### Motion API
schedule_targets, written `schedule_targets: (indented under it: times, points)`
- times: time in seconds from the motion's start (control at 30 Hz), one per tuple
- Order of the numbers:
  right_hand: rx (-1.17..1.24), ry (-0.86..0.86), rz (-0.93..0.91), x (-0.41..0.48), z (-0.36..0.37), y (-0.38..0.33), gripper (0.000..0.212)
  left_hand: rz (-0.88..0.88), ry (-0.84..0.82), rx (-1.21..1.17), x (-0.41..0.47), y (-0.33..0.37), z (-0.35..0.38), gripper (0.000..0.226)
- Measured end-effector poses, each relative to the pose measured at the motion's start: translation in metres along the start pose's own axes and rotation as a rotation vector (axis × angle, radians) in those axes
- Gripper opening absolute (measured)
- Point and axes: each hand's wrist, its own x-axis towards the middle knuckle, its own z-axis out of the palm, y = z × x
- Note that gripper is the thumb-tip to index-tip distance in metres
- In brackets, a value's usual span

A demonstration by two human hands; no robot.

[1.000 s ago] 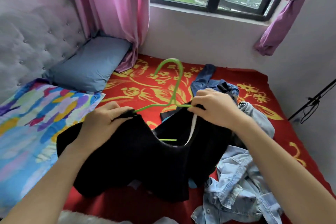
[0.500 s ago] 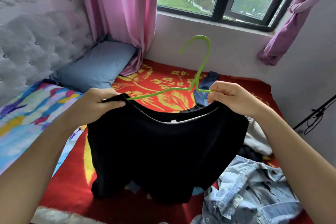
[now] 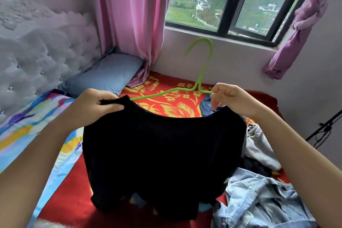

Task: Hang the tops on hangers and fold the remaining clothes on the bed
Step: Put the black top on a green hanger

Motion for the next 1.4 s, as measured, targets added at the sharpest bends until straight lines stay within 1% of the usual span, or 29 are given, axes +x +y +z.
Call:
schedule_targets:
  times: [0.1, 0.27, 0.33, 0.43, 0.5, 0.6, 0.7, 0.8, 0.9, 1.0, 1.03, 1.1, 1.13, 1.17, 1.2, 1.27, 1.3, 1.4]
  points:
    - [0.037, 0.068, 0.037, -0.002, 0.009, -0.005, 0.021, -0.076, 0.008, -0.104, -0.006, -0.007, -0.005, 0.026]
    - [0.055, -0.045, 0.175, -0.016, 0.026, -0.008, 0.021, -0.188, -0.018, -0.109, -0.023, -0.027, 0.001, 0.033]
    - [0.059, -0.085, 0.206, -0.020, 0.034, -0.010, 0.020, -0.223, -0.024, -0.097, -0.034, -0.034, 0.003, 0.032]
    - [0.022, -0.153, 0.195, -0.021, 0.048, -0.017, 0.023, -0.280, 0.028, -0.119, -0.060, -0.033, 0.000, 0.028]
    - [0.000, -0.197, 0.173, -0.021, 0.059, -0.023, 0.023, -0.314, 0.076, -0.087, -0.085, -0.029, -0.004, 0.025]
    - [0.017, -0.289, 0.096, -0.021, 0.083, -0.037, 0.021, -0.363, 0.163, -0.023, -0.142, -0.021, -0.018, 0.029]
    - [0.065, -0.392, -0.038, -0.027, 0.119, -0.056, 0.023, -0.427, 0.292, 0.086, -0.221, -0.005, -0.032, 0.043]
    - [0.130, -0.560, -0.182, -0.054, 0.160, -0.088, 0.026, -0.518, 0.443, 0.141, -0.316, 0.033, -0.027, 0.047]
    - [0.157, -0.650, -0.313, -0.093, 0.200, -0.121, 0.025, -0.597, 0.647, 0.231, -0.401, 0.075, -0.019, 0.057]
    - [0.183, -0.730, -0.427, -0.129, 0.235, -0.158, 0.026, -0.688, 0.817, 0.312, -0.473, 0.117, -0.011, 0.049]
    - [0.176, -0.775, -0.479, -0.145, 0.249, -0.180, 0.023, -0.711, 0.911, 0.358, -0.503, 0.137, -0.012, 0.050]
    - [0.171, -0.830, -0.563, -0.174, 0.270, -0.218, 0.021, -0.727, 1.060, 0.458, -0.552, 0.165, -0.013, 0.060]
    - [0.187, -0.858, -0.602, -0.189, 0.282, -0.237, 0.022, -0.735, 1.107, 0.528, -0.576, 0.176, -0.015, 0.065]
    - [0.216, -0.883, -0.635, -0.203, 0.293, -0.255, 0.024, -0.750, 1.159, 0.580, -0.597, 0.184, -0.017, 0.062]
    - [0.235, -0.909, -0.663, -0.216, 0.303, -0.271, 0.027, -0.761, 1.212, 0.617, -0.616, 0.188, -0.019, 0.053]
    - [0.248, -0.973, -0.715, -0.246, 0.326, -0.305, 0.028, -0.791, 1.371, 0.678, -0.657, 0.194, -0.026, 0.026]
    - [0.255, -1.005, -0.743, -0.265, 0.343, -0.326, 0.027, -0.807, 1.452, 0.722, -0.684, 0.199, -0.032, 0.021]
    - [0.321, -1.018, -0.727, -0.310, 0.387, -0.371, 0.028, -0.826, 1.537, 0.845, -0.749, 0.201, -0.057, 0.022]
